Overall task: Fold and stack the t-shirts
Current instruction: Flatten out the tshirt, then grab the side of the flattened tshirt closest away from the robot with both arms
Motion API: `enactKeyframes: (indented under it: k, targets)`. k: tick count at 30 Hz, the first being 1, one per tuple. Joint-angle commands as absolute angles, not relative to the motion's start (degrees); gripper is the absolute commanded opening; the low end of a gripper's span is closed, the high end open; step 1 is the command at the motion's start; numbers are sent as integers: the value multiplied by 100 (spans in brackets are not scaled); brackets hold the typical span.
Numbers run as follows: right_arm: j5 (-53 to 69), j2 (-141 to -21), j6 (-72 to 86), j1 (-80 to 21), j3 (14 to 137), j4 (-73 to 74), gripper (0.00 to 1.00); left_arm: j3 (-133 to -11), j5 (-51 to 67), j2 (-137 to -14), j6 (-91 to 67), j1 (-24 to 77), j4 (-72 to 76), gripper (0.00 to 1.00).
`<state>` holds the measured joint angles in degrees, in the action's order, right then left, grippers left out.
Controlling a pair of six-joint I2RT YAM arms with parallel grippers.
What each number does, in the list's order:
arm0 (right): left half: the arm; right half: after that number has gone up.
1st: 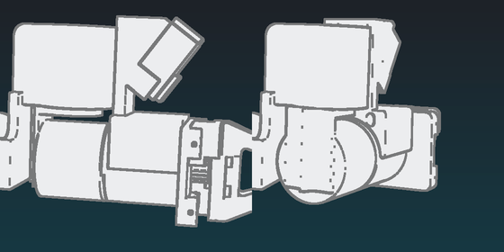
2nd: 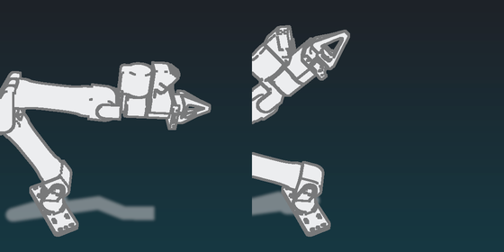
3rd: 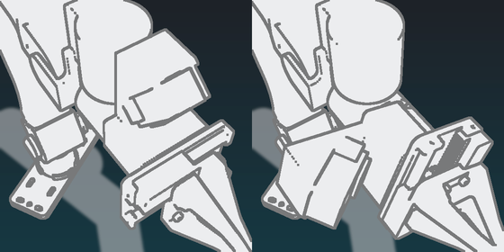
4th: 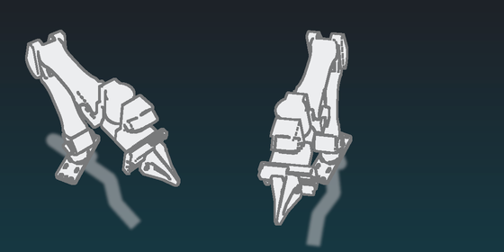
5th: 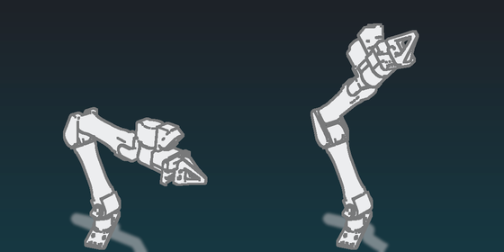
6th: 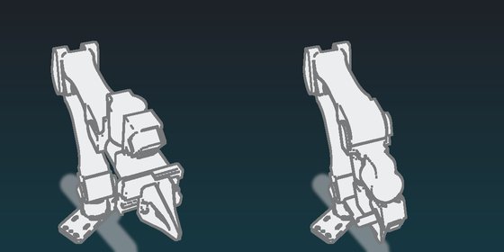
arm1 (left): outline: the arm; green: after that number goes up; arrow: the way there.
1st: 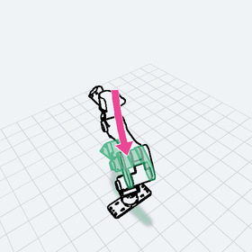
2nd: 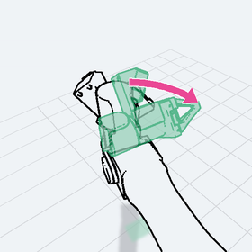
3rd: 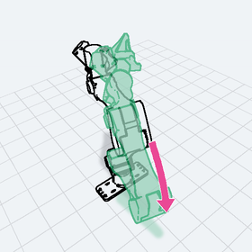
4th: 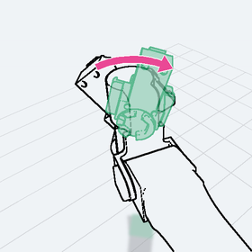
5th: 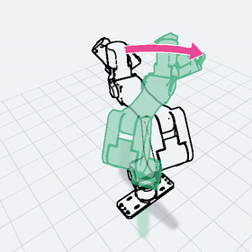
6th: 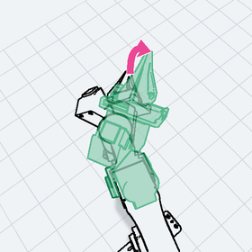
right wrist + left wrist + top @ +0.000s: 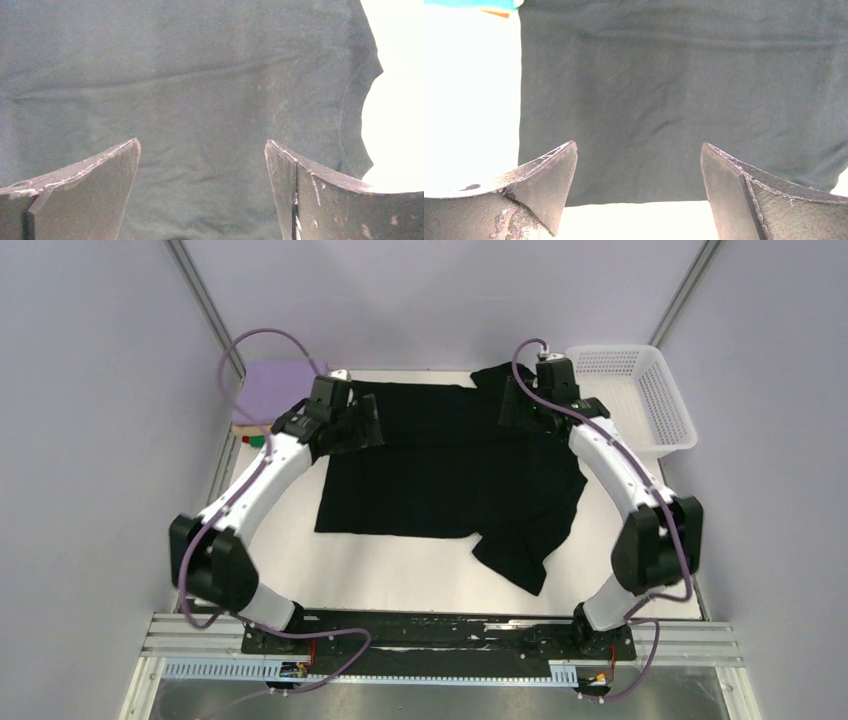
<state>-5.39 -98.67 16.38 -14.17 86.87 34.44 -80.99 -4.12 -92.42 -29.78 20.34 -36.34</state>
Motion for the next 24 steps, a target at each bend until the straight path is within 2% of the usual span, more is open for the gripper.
enactKeyframes:
  k: [1,5,10,17,21,24]
  targets:
    - [-734,-8262,2301,-1369,7228,2701,100,-6980,-1049,-7836,-3483,1986,-3935,100]
    - [-1063,-6827,2791,-1307,5711,1944,100,-5951,-1635,-6591,-3969,1978,-4563,100]
    - [-1220,-5925,3186,-1135,4553,1633,100,-5292,-2015,-6014,-4577,1926,-5011,100]
    - [-762,-5797,3030,-1128,4331,1782,100,-4712,-1401,-6206,-5037,1078,-4610,100]
    - [-596,-5905,3015,-1125,4363,1793,100,-4659,-1175,-6675,-5269,962,-4338,100]
    - [-511,-6010,2953,-1126,4405,1808,100,-4619,-1176,-7079,-5547,885,-4172,94]
